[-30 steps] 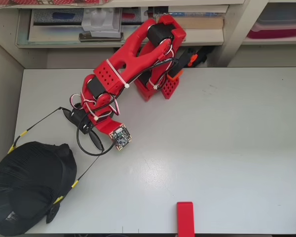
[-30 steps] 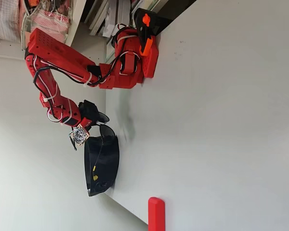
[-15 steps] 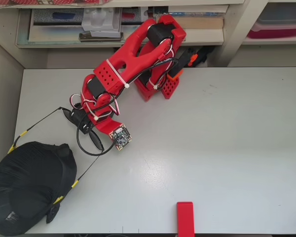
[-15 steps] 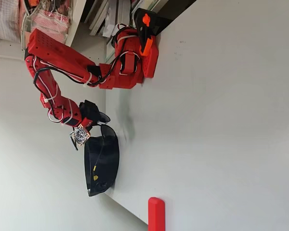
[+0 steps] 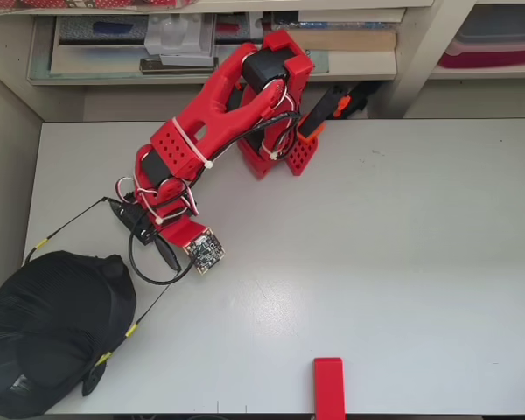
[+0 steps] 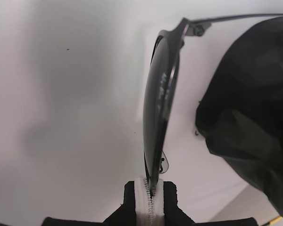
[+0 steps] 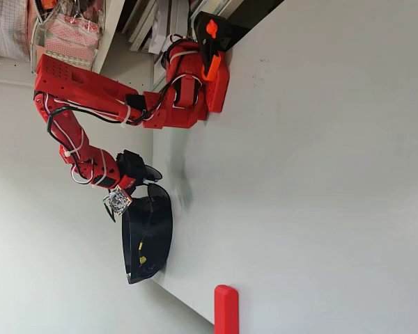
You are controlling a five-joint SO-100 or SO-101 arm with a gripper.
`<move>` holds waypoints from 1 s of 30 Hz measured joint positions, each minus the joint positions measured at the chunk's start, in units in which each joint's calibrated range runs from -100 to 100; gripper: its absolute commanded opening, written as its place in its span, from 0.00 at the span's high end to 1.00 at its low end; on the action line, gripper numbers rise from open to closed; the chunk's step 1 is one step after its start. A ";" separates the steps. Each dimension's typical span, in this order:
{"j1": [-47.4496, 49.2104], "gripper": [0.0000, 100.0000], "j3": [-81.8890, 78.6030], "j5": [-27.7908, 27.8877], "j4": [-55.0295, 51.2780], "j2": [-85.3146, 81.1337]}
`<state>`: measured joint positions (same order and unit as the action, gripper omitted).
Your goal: Place Meta Rayban sunglasses on black head mold for quality assessment
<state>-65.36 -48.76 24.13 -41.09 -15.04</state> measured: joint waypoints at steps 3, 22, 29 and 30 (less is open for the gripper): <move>0.11 1.00 0.00 0.00 0.00 0.34; 0.11 1.00 1.26 -1.41 1.95 0.34; 0.95 1.00 3.61 -1.41 1.95 0.34; 0.95 1.00 3.61 -1.41 1.95 0.34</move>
<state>-64.41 -45.15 22.72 -39.15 -14.71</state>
